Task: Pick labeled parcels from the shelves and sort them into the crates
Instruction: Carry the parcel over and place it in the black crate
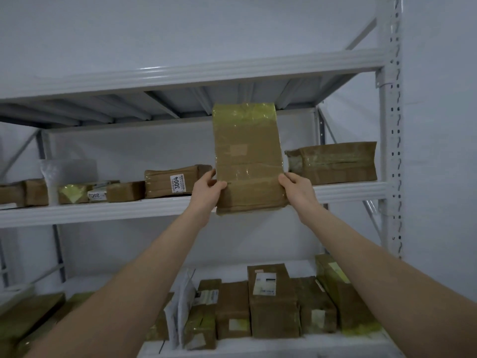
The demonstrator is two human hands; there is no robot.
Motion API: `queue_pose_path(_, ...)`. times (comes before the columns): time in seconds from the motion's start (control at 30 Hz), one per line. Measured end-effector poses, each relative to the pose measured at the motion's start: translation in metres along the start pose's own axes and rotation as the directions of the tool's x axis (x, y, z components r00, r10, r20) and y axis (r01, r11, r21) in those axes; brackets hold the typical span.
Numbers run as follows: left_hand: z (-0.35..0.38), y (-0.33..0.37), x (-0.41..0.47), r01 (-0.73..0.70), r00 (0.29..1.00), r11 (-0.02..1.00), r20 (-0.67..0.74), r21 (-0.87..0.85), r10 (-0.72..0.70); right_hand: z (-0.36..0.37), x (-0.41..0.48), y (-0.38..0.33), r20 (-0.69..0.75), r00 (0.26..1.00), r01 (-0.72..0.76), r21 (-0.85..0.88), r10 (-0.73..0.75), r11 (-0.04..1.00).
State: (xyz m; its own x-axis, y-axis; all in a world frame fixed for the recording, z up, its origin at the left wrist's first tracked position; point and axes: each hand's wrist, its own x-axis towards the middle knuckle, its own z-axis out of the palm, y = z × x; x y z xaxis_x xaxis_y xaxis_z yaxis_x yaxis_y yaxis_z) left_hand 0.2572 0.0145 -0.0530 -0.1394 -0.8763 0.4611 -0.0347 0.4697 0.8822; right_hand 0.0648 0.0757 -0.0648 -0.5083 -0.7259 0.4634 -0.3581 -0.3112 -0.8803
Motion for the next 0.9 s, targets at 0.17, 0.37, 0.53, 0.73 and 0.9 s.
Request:
queue_pose_path(0.17,0.003,-0.018,-0.042,0.113,0.993,0.993,0.024,-0.019,-0.112,-0.014,-0.023,0.018,0.091,0.991,-0.107,0.06,0.101,0.993)
queue_pose_path(0.37,0.001,-0.043,-0.074,0.228,0.972,0.974,0.066,-0.013,-0.226,-0.024,-0.054,0.043,0.283,0.945,-0.182,0.04,0.164,0.982)
queue_pose_path(0.53,-0.008,-0.063,-0.093,0.254,0.964,0.967,0.08,-0.014,-0.252,-0.02,-0.076,0.076,0.311,0.897,-0.339,0.028,0.314,0.94)
queue_pose_path(0.73,-0.025,-0.101,-0.111,0.37,0.928,0.929,0.048,-0.009,-0.369,-0.006,-0.106,0.107,0.384,0.755,-0.616,0.137,0.532,0.776)
queue_pose_path(0.9,-0.042,-0.121,-0.118,0.481,0.875,0.875,0.083,-0.055,-0.476,0.008,-0.131,0.12,0.425,0.712,-0.655,0.115,0.559,0.747)
